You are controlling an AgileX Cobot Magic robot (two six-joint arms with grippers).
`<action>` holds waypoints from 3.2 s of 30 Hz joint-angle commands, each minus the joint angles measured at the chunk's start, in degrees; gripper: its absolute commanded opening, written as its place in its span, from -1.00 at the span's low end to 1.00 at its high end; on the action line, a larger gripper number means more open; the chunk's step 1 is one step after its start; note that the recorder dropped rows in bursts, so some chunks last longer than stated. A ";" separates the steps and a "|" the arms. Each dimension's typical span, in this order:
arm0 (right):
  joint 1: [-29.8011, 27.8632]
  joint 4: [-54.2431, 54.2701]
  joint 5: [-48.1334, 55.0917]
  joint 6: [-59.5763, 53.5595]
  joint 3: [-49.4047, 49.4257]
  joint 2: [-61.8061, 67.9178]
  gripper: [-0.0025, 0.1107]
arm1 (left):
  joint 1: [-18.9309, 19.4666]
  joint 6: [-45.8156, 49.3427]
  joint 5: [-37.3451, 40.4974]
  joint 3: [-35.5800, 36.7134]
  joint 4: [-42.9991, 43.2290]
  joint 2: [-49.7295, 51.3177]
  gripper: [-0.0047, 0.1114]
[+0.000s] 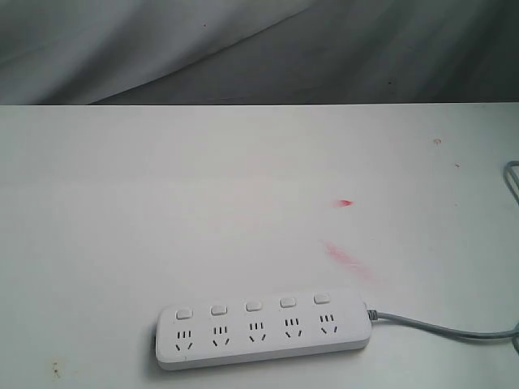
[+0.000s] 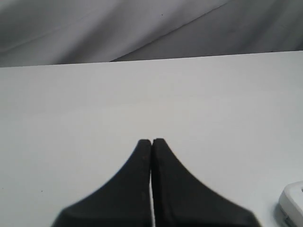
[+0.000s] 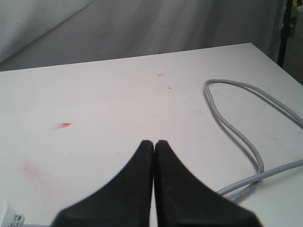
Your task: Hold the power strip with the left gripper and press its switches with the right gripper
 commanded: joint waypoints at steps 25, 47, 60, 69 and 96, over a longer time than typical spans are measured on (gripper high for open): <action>-0.50 0.16 -0.64 -0.19 0.19 -0.36 -0.96 | -0.28 1.91 -6.05 -18.78 -3.79 20.53 -0.91; -0.50 0.16 -0.64 -0.19 0.19 -0.36 -0.96 | -0.28 71.78 21.56 -41.39 -42.08 57.73 -0.91; -0.50 0.16 -0.64 -0.19 0.19 -0.36 -0.96 | -0.28 84.17 26.80 -41.39 -41.81 66.82 -0.91; -0.50 0.16 -0.64 -0.19 0.19 -0.36 -0.96 | -0.28 83.78 31.85 -41.28 -34.21 67.87 -0.91; -0.50 0.16 -0.64 -0.19 0.19 -0.36 -0.96 | -0.28 95.13 36.76 -41.28 -37.18 74.61 -0.91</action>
